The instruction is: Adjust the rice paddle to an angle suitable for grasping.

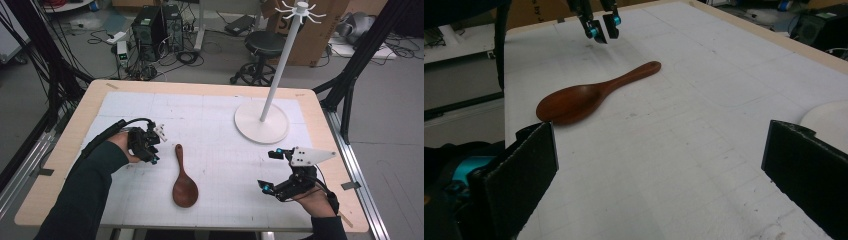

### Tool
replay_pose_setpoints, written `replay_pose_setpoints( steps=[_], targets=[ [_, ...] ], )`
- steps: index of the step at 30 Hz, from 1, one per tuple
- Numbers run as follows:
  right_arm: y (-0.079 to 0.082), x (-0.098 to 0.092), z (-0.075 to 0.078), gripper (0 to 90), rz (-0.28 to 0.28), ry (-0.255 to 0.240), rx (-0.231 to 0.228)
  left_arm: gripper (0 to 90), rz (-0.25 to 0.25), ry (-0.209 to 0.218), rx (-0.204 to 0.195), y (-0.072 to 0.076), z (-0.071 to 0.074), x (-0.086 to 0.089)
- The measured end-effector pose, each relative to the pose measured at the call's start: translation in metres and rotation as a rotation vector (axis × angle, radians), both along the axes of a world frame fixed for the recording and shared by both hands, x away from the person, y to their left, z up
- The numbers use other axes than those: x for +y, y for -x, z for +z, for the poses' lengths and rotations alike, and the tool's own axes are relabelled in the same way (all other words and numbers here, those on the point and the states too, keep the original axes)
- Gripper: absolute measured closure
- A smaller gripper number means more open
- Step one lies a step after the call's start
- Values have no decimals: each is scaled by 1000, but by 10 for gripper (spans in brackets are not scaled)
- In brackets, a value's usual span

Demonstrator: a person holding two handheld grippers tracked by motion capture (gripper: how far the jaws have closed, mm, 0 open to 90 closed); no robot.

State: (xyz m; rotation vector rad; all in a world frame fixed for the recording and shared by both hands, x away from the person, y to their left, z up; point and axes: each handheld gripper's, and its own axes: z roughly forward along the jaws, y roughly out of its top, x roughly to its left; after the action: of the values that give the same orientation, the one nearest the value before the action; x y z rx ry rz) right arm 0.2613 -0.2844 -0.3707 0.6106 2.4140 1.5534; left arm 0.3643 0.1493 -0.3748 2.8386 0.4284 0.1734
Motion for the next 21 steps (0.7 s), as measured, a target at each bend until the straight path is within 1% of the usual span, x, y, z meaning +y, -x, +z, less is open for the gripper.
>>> replay_pose_setpoints(
  steps=[1,2,3,4,5,6,7,10,12,13,14,15,17,18,19,21],
  targets=[
    [0,0,0,5,2,1,-2,709,0,-6,4,-1,-1,-3],
    [1,0,0,5,4,2,4,763,-6,-22,-5,-2,-2,-5],
    [0,0,0,5,5,2,-1,791,-1,-33,-9,-3,-3,-7],
    [0,0,0,5,5,2,-1,791,1,-39,-13,-4,-5,-8],
    [1,1,0,5,7,7,1,870,10,-44,-20,-5,-6,-9],
    [1,0,-1,5,7,9,3,889,14,-55,-20,-6,-7,-10],
    [1,0,-1,5,8,8,3,897,15,-55,-14,-6,-8,-11],
    [1,1,-2,5,6,6,7,898,-2,-82,-9,-7,-11,-14],
    [0,1,-3,5,8,9,11,899,-14,-76,-4,-8,-12,-16],
    [0,1,-3,4,10,12,8,899,-12,-73,-1,-9,-13,-18],
    [0,1,-3,4,10,12,8,899,-14,-82,2,-10,-13,-19],
    [0,2,-3,5,10,11,9,899,-20,-93,1,-11,-13,-21],
    [0,3,-3,4,14,11,10,899,-25,-92,4,-12,-14,-25],
    [0,3,-3,4,14,11,10,899,-32,-100,4,-13,-12,-28],
    [0,4,-3,5,15,12,11,900,-29,-95,2,-13,-12,-31],
    [0,4,-3,5,17,13,12,900,-40,-111,-5,-15,-12,-38]
  ],
)
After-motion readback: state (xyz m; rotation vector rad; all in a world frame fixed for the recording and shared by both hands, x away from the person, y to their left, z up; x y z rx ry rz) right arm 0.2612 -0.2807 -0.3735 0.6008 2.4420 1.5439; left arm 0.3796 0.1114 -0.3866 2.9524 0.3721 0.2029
